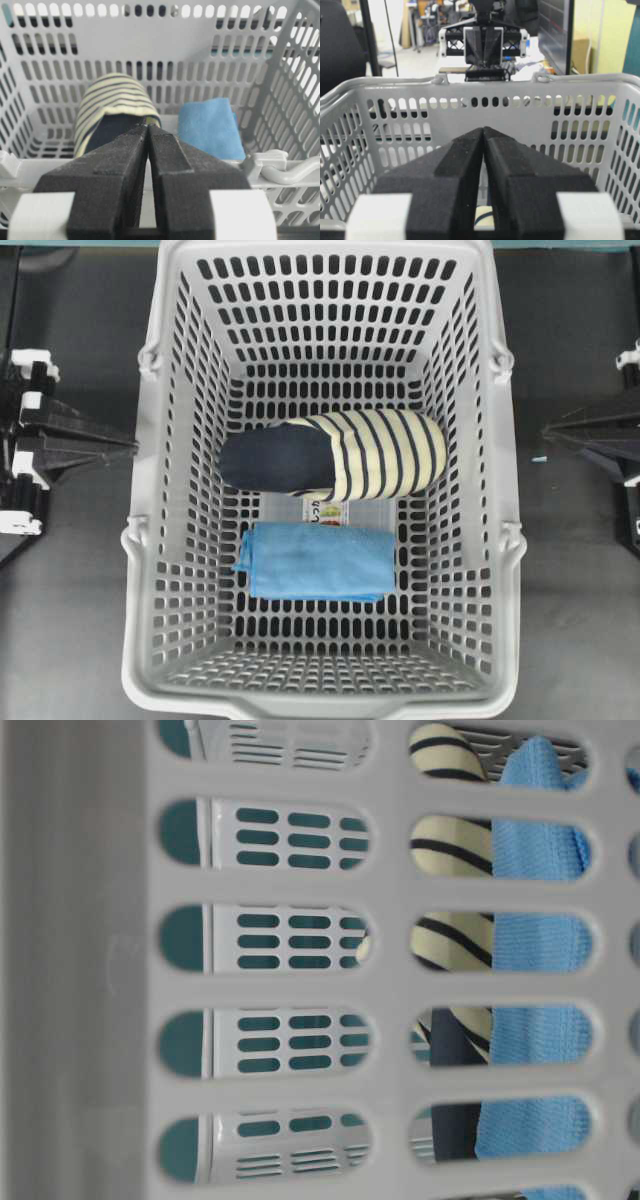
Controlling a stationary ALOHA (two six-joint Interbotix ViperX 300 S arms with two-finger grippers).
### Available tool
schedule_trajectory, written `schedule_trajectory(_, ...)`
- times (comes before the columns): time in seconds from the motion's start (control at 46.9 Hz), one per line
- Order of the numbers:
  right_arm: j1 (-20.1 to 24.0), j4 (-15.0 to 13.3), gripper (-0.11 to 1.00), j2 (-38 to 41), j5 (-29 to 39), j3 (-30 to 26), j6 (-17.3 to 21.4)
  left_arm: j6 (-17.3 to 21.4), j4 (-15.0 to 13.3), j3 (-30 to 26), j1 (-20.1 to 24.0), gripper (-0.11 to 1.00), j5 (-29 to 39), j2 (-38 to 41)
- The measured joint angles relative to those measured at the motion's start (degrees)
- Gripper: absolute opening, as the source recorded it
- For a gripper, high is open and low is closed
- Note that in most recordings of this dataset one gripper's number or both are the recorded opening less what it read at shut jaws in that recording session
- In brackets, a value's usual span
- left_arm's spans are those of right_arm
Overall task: Pick up the blue cloth from the shopping basket with the left arm.
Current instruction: 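Move the left gripper over the basket toward the blue cloth, then lower the open left gripper and close it on the blue cloth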
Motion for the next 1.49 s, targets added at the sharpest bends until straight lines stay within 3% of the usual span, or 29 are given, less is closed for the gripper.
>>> schedule_trajectory(0.085, 0.0, 0.0, 0.01, 0.0, 0.1, 0.0, 0.1, -0.6, 0.8, -1.0, -0.1, 0.00, 1.8, -0.2)
schedule_trajectory(0.17, -0.1, 0.0, 0.01, 0.0, 0.4, -0.1, 0.3, -1.1, 1.8, -6.2, -0.4, 0.00, 7.5, -0.4)
schedule_trajectory(0.447, -0.2, 0.2, 0.01, 0.0, 0.8, -0.4, 0.9, -1.6, 2.1, -24.6, -4.7, 0.00, 35.6, 6.8)
schedule_trajectory(0.618, -0.8, 0.4, 0.03, 0.0, 2.5, -0.4, 2.4, -1.6, 2.1, -32.6, -6.2, 0.00, 48.0, 14.9)
schedule_trajectory(0.703, -0.9, 0.4, 0.16, 0.0, 2.8, -0.4, 3.0, -1.6, 2.1, -36.2, -6.2, 0.00, 51.4, 19.6)
schedule_trajectory(0.937, -1.0, 0.4, 0.76, -0.1, 3.0, -0.7, 3.3, -1.6, 2.1, -45.4, -6.1, 0.00, 57.1, 32.4)
schedule_trajectory(1.044, -1.0, 0.4, 0.79, -0.1, 3.0, -1.1, 3.3, -1.6, 2.1, -49.9, -6.1, 0.02, 60.8, 37.9)
schedule_trajectory(1.129, -1.0, 0.4, 0.77, -0.1, 3.1, -1.3, 3.3, -1.6, 2.1, -53.1, -6.1, 0.15, 63.2, 42.0)
schedule_trajectory(1.363, -1.0, 0.4, 0.77, -0.1, 3.1, -1.3, 3.3, -4.7, 2.1, -60.6, -6.5, 0.79, 67.2, 51.9)
schedule_trajectory(1.427, -1.0, 0.4, 0.77, -0.1, 3.0, -1.3, 3.3, -5.1, 2.1, -61.9, -6.8, 0.89, 67.7, 54.5)
schedule_trajectory(1.491, -1.0, 0.4, 0.77, -0.1, 3.1, -1.3, 3.2, -5.5, 2.1, -62.1, -7.0, 0.91, 67.8, 56.8)
